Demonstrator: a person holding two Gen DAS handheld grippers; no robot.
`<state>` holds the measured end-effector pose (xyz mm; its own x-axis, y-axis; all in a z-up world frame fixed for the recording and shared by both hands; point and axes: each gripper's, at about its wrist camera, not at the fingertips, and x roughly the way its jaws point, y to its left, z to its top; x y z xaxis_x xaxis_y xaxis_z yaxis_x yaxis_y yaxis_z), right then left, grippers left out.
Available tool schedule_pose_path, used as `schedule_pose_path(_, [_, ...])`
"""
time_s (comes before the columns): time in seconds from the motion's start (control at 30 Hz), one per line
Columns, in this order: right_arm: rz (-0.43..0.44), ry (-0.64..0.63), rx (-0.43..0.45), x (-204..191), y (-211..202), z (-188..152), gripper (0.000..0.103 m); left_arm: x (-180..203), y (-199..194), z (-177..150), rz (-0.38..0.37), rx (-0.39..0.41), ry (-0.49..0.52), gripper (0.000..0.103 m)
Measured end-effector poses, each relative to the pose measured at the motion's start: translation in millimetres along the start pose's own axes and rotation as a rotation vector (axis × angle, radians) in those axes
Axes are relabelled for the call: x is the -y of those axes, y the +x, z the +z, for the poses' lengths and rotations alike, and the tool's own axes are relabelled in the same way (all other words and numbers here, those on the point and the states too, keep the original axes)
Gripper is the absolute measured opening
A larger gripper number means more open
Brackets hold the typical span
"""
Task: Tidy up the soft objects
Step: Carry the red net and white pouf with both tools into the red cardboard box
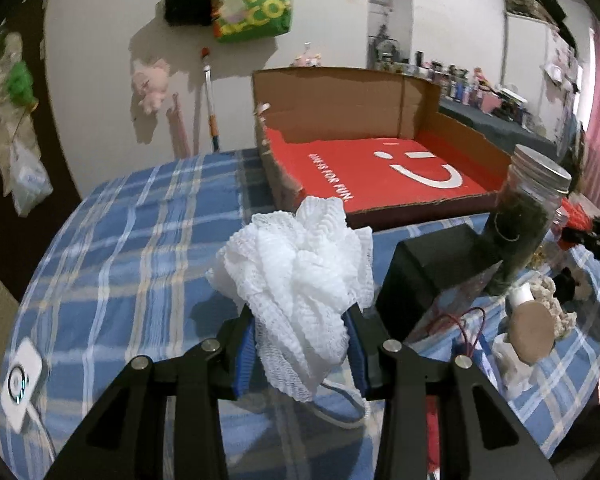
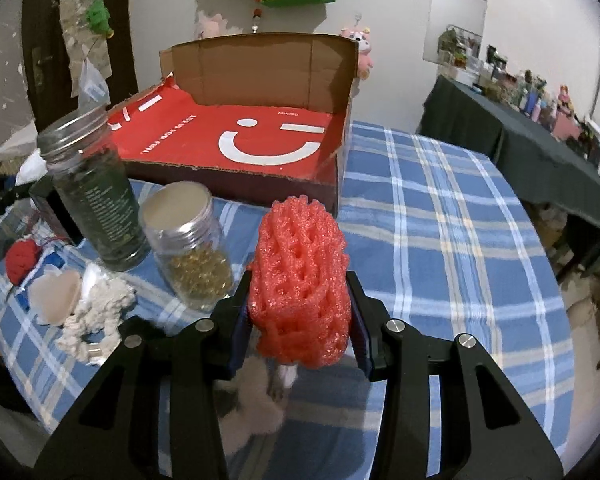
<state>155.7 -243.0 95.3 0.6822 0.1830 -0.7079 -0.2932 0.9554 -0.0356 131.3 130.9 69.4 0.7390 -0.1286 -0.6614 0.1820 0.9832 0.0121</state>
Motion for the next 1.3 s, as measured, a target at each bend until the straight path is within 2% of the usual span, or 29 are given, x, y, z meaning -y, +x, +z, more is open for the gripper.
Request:
schedule_pose_path(0.23, [0.032, -0.043, 0.02, 3, 6, 13, 0.04, 9, 7, 14, -0.001, 0.033, 0.124, 0.041])
schedule_pose_path(0.5, [0.096, -0.099, 0.046, 4, 11, 34, 0.04, 7, 11, 34, -0.062, 0.067, 0.187, 0.041])
schedule_pose_path(0.77, [0.221, -0.124, 0.053, 0, 17, 68, 0.04, 19, 7, 62, -0.132, 0.108, 0.252, 0.041])
schedule_pose_path(0.9, [0.269, -0.126, 0.051, -5, 25, 94, 0.04, 28, 12, 87, -0.17, 0.115, 0.249, 0.041])
schedule_pose_path(1.07, [0.328, -0.105, 0.029, -15, 42, 134, 0.04, 43, 30, 122, -0.223, 0.086, 0.213, 0.041])
schedule_pose_path(1.3, [0.377, -0.03, -0.055, -21, 93, 195, 0.04, 65, 77, 173, -0.265, -0.021, 0.145, 0.041])
